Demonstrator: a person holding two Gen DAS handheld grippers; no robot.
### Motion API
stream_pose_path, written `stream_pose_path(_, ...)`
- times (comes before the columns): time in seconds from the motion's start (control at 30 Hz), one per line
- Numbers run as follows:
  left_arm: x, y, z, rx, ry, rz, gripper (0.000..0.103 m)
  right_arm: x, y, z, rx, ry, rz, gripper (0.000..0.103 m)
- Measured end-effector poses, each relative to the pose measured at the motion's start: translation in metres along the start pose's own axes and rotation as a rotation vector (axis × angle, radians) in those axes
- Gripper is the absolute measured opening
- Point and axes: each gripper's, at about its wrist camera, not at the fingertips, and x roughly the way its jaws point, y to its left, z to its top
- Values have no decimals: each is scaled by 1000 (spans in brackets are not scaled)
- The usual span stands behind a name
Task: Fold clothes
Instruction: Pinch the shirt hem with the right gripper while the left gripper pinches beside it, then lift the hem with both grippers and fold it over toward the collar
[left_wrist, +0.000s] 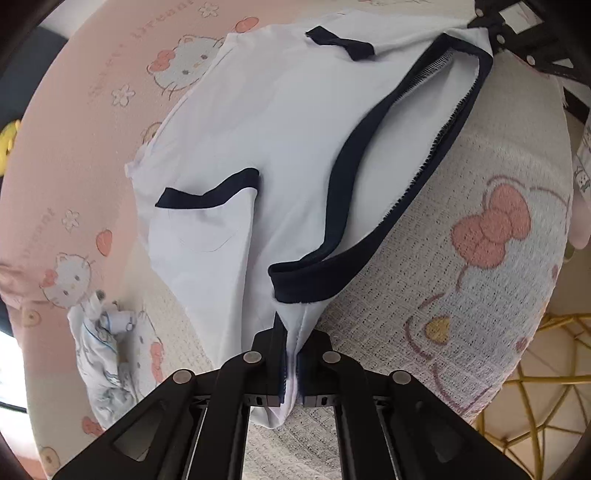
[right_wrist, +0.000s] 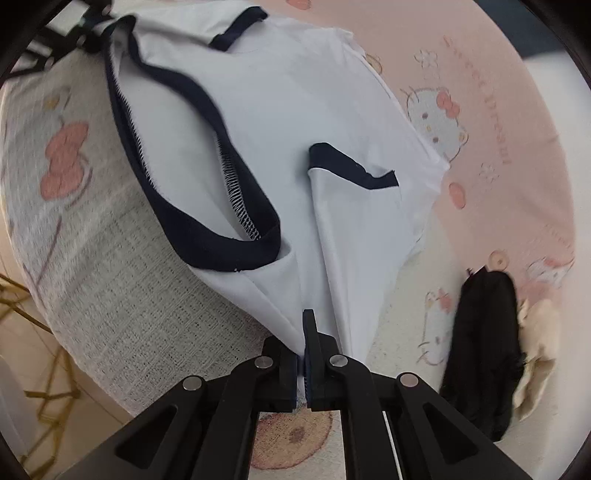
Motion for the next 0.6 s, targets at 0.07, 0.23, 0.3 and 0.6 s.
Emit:
stream_pose_path(0.07, 1, 3, 1, -11, 10, -24, 1, 2, -18, 1, 95, 13, 106, 6)
stream_pose_path(0.23, 5, 5, 7, -9, 65, -47, 1, 8, -45, 2, 230, 51, 251, 6)
stream_pose_path(0.3, 8, 16, 10, -80, 95, -101, 1, 10, -48, 5, 243, 77, 266, 6)
stream_pose_path(0.6, 23, 61, 16, -310, 220, -339, 3, 14, -56, 16, 271, 177, 292, 6)
